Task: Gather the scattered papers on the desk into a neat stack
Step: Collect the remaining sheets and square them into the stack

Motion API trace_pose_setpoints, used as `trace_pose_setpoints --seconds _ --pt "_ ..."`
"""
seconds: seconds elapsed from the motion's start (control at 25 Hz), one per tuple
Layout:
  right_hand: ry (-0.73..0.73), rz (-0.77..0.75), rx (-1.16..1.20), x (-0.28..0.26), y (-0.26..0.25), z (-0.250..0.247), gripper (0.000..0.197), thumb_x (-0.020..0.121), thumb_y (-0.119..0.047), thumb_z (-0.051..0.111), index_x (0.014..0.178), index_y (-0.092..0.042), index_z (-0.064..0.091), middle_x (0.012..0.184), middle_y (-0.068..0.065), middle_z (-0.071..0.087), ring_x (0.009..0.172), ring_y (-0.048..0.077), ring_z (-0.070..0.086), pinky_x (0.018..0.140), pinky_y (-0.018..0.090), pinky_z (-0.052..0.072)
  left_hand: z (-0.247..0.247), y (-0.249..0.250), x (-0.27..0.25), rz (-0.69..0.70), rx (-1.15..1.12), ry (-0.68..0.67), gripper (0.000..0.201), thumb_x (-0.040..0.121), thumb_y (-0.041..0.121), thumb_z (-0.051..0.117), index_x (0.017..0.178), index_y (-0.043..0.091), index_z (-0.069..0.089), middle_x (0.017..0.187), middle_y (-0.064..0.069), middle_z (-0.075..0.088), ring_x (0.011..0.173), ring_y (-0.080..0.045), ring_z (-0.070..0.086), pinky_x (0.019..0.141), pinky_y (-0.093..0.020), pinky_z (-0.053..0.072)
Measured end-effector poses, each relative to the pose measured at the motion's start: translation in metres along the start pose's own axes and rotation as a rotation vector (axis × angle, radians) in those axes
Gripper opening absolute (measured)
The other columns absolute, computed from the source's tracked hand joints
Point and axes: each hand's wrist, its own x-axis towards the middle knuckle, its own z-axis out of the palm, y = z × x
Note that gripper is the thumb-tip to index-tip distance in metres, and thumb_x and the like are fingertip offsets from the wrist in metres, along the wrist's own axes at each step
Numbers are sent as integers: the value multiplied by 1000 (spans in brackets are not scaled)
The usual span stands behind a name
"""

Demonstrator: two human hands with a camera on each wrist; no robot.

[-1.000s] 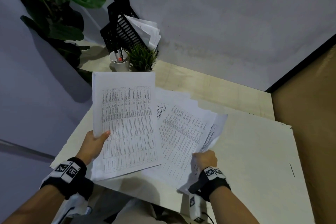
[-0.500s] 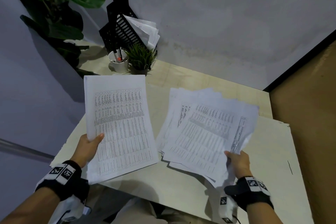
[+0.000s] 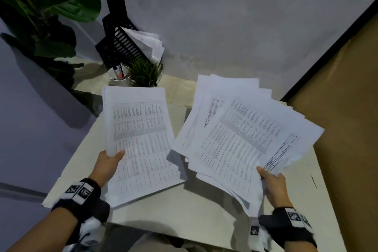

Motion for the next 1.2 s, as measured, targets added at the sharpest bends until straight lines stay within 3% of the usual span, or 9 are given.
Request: trace_pose_setpoints --seconds 0.12,0.32,0.48,0.64,0.76,0.84,1.0,1.12,1.2 --pt "-97 -59 39 -18 -12 24 21 83 3 60 104 5 59 87 15 67 70 21 63 62 28 51 26 20 -3 25 -42 -111 32 90 19 55 117 2 57 108 -11 64 95 -26 62 82 -34 47" --pt "-253 -70 88 -39 -23 68 30 81 4 61 111 -1 57 98 11 68 82 21 67 67 27 58 62 56 -12 32 -97 -329 11 85 14 60 86 5 65 67 -6 66 58 -17 62 46 -24 53" --pt "-507 -68 122 -42 -50 76 40 82 5 60 119 -7 54 113 9 67 97 23 68 74 29 59 75 77 -13 -8 -115 -367 38 95 8 41 58 14 48 53 -7 47 35 -6 47 39 -17 40" --pt "-585 -78 152 -41 -71 86 40 81 10 58 119 -5 54 114 12 64 94 19 67 75 28 58 73 84 -25 -175 -267 -470 30 98 13 32 93 -1 59 85 -42 56 83 -42 61 62 -23 57" --pt "-547 -123 167 -43 -81 87 31 81 13 56 101 -10 59 107 10 65 90 19 65 74 31 57 72 92 -21 -113 -344 -469 49 97 10 33 56 6 58 40 -9 59 36 -17 58 32 -17 45" --pt "-534 -149 208 -44 -83 87 32 81 15 54 100 -11 59 106 9 64 89 19 65 72 28 57 74 106 -20 -40 -470 -469 64 97 28 32 41 22 63 39 5 61 35 -2 57 37 -13 46" --pt "-503 -188 252 -45 -80 88 37 82 14 53 113 -5 56 113 10 63 93 18 66 74 28 58 65 123 -18 71 -566 -585 74 53 82 43 94 29 73 95 -4 75 86 -23 71 64 -35 59" --pt "-454 -306 232 -47 -83 86 39 81 13 56 116 -5 56 102 0 68 82 5 70 69 18 57 64 122 -10 166 -342 -601 86 43 57 80 116 19 59 116 -11 67 105 -26 64 74 -31 58" --pt "-407 -404 182 -50 -87 86 32 79 11 61 106 -5 61 86 -9 72 74 0 70 65 13 54 70 121 -7 289 -242 -549 63 62 36 76 120 20 54 118 -3 65 112 -20 60 85 -25 54"
